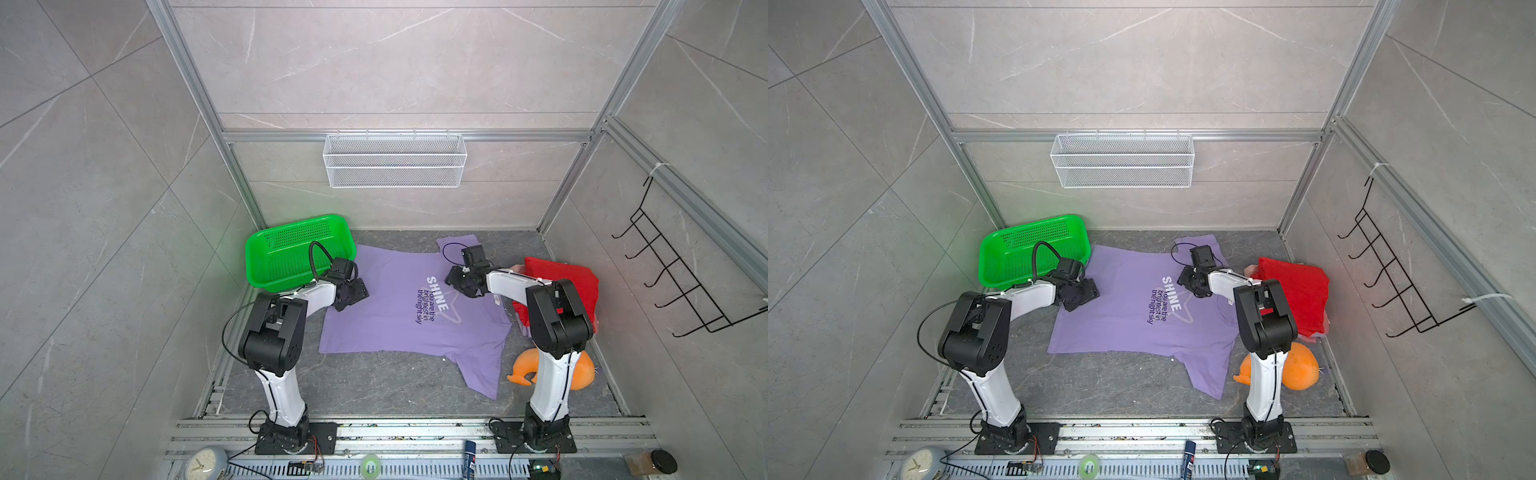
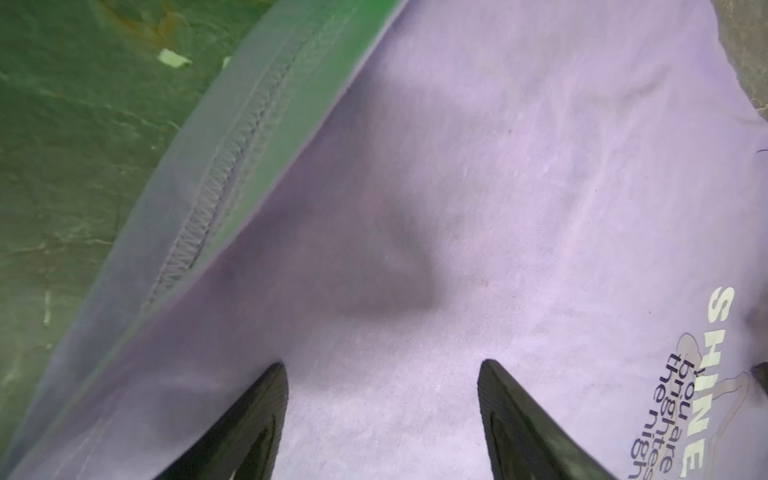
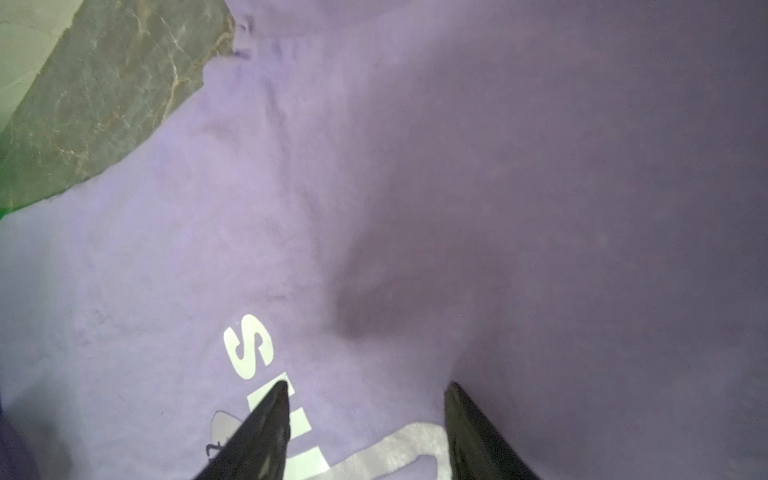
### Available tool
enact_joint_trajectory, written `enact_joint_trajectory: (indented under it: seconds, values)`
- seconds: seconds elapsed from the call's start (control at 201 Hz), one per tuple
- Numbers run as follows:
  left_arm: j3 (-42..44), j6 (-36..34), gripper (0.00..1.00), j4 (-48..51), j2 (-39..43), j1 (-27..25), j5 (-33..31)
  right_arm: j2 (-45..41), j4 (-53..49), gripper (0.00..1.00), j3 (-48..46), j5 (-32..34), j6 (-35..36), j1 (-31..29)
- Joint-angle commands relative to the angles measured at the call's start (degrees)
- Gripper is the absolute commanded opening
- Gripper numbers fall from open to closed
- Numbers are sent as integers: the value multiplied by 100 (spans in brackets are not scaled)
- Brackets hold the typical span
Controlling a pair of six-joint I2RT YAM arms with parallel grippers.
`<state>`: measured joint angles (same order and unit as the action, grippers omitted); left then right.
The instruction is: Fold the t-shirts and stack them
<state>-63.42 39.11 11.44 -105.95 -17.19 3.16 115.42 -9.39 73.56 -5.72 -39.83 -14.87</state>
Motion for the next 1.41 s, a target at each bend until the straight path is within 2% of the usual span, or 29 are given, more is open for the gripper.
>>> enact_joint_trajectory:
  seconds: [0.0,0.294,0.468,0.617,0.886,0.995,1.085,1.185,1.319,1.369,1.404]
  values:
    - [220,147,75,-27,-83,39,130,-44,-166,59,-370,-254,55,-12]
    - [1723,590,75,-378,801,33,238,-1159,18,59,-2040,-241,-24,-17]
    - [2610,764,75,-504,1542,24,336,-1836,69,59,-2783,-22,163,-17]
    - [2767,734,74,-375,2055,14,486,-1954,24,59,-2716,194,481,-12]
    - [2695,903,74,280,2748,-160,439,-1836,-336,59,-1843,202,630,-8]
    - [2474,620,74,385,2858,-163,335,-2008,-384,60,-1496,267,729,-2]
    - [1933,208,75,409,2729,-162,249,-1892,-445,62,-1058,351,817,11]
    - [993,-285,76,634,2107,-164,47,-1501,-441,62,-533,354,748,23]
    - [27,-551,77,486,1179,-160,84,-881,-337,64,87,247,584,44]
    - [-311,-617,77,494,840,-152,66,-653,-308,72,288,178,556,59]
    - [-565,-641,78,558,593,-146,56,-505,-276,74,410,137,533,72]
